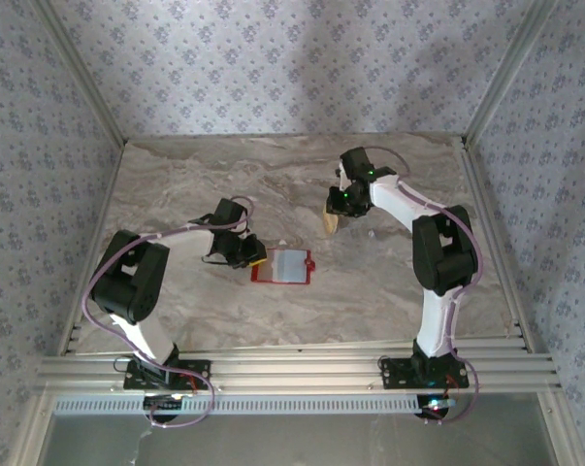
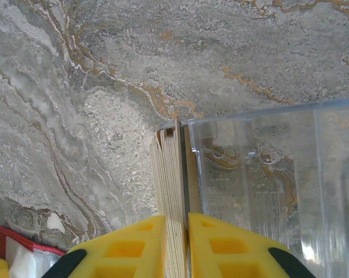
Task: Put the credit cards into the card holder
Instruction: Pick up the credit card from the storage box.
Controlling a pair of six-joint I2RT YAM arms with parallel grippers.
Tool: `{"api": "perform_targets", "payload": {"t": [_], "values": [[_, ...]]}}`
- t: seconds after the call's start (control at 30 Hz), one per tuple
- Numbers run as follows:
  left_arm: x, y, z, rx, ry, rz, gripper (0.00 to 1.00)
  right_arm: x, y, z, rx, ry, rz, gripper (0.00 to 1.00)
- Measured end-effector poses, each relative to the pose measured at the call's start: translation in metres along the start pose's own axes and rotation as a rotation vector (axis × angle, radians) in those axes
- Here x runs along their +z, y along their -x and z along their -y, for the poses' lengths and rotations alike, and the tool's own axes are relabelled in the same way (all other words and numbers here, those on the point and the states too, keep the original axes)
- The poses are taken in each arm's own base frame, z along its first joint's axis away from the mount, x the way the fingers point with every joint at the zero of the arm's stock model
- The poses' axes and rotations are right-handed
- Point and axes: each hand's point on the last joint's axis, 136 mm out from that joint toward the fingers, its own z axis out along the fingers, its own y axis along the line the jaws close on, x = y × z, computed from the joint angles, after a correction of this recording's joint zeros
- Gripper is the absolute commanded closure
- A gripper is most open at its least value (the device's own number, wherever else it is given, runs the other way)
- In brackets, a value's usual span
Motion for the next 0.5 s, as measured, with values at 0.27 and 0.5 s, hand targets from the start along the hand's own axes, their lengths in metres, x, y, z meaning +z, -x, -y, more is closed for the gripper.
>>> {"api": "perform_targets", "payload": {"t": [0.27,0.5], "values": [[0.000,0.000,0.000,0.000,0.000,0.000,0.81,-0.001,0.001,0.000,-0.001,0.001,0.003,0.86],[0.000,0.000,-0.001,-0.001,0.001,0.000,0.81,-0.014,0.009,0.003,-0.007,-0.040,0.049,0.91]]}}
